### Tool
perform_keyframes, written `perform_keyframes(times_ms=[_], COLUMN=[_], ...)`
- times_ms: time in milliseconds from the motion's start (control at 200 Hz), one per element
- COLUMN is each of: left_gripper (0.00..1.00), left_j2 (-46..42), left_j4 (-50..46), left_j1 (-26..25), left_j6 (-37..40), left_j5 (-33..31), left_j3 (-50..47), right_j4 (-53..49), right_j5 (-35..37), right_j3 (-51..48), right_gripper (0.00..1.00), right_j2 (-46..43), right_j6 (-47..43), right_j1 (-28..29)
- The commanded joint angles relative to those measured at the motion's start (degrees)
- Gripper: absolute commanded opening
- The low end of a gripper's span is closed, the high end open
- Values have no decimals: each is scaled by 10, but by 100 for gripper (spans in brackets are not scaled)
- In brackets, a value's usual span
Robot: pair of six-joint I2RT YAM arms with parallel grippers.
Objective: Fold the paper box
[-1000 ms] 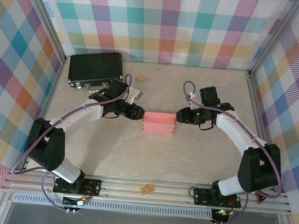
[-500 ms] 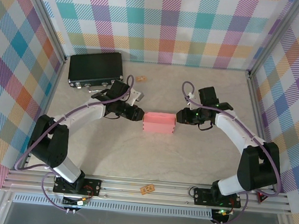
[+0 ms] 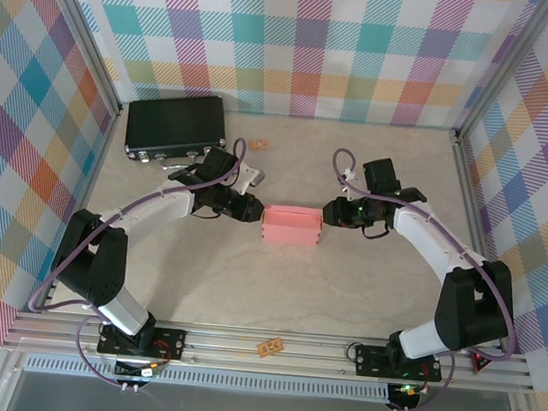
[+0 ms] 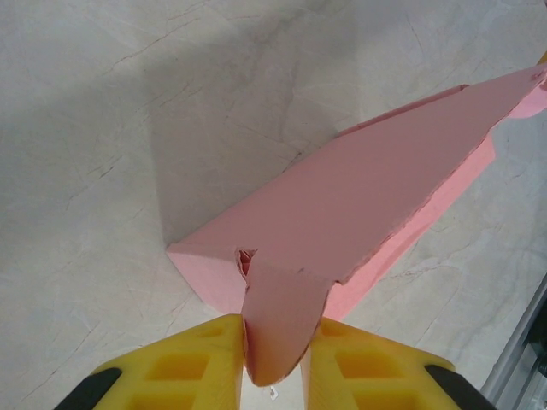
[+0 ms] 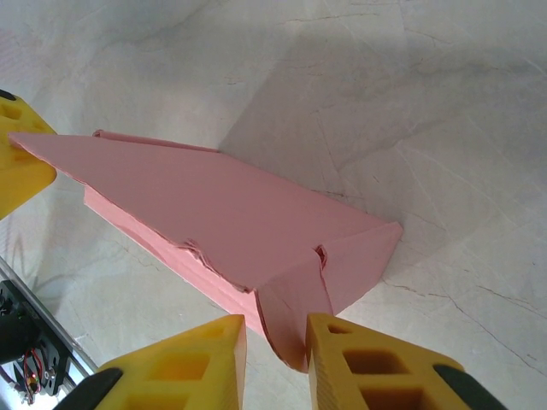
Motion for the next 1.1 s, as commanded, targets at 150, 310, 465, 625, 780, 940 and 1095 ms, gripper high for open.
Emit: perform_keyframes(times_ms=[150,310,465,625,780,940,1095], left_gripper=[24,30,32,31,28,23,20], left_j2=[4,-12,-24,-26,-27,-27,-26], left_j4=[-14,-11,-7,-6,-5,-7,-7], left_j1=[5,5,5,6,5,5,5], left_j6=[-3,-4,-2,-1,-1,-2,-3], left_j5=[12,3,-3,-3,0,3,8], left_j3=[16,9,5,4,3,1,1], right_j4=[-3,-9,-13,-16,-19,-19,-15], right_j5=[0,12,19,21,22,20,11], right_j3=[18,16,15,15,15,13,13], right_gripper=[26,26,26,27,27,24,21], right_j2=[9,5,4,2,0,-1,-1], right_j6=[4,0,-1,-4,-5,-4,0], right_j1=[8,8,9,9,10,11,15])
